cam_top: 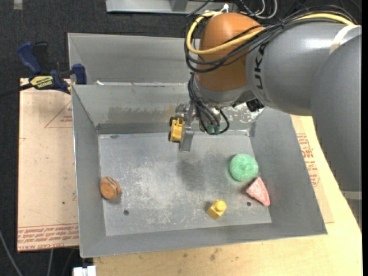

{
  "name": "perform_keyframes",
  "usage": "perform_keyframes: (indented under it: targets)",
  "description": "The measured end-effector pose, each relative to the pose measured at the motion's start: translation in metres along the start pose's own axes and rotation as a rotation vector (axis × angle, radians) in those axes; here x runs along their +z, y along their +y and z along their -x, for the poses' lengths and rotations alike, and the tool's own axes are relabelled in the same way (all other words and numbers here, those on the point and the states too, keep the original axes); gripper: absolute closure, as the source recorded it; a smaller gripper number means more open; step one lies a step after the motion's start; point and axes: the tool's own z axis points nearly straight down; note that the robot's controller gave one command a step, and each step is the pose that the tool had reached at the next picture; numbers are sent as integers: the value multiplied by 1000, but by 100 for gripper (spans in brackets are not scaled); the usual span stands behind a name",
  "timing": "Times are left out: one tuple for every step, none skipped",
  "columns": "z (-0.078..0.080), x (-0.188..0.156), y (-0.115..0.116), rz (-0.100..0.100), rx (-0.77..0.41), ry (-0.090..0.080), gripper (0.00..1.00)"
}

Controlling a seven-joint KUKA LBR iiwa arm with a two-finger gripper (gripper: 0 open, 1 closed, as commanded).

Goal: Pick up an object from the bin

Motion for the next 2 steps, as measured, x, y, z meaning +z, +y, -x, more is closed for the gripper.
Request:
perform_keyframes:
  targets:
    - [0, 0, 0, 0, -1, 0, 100]
    - [5, -87, 21, 0, -4, 0, 100]
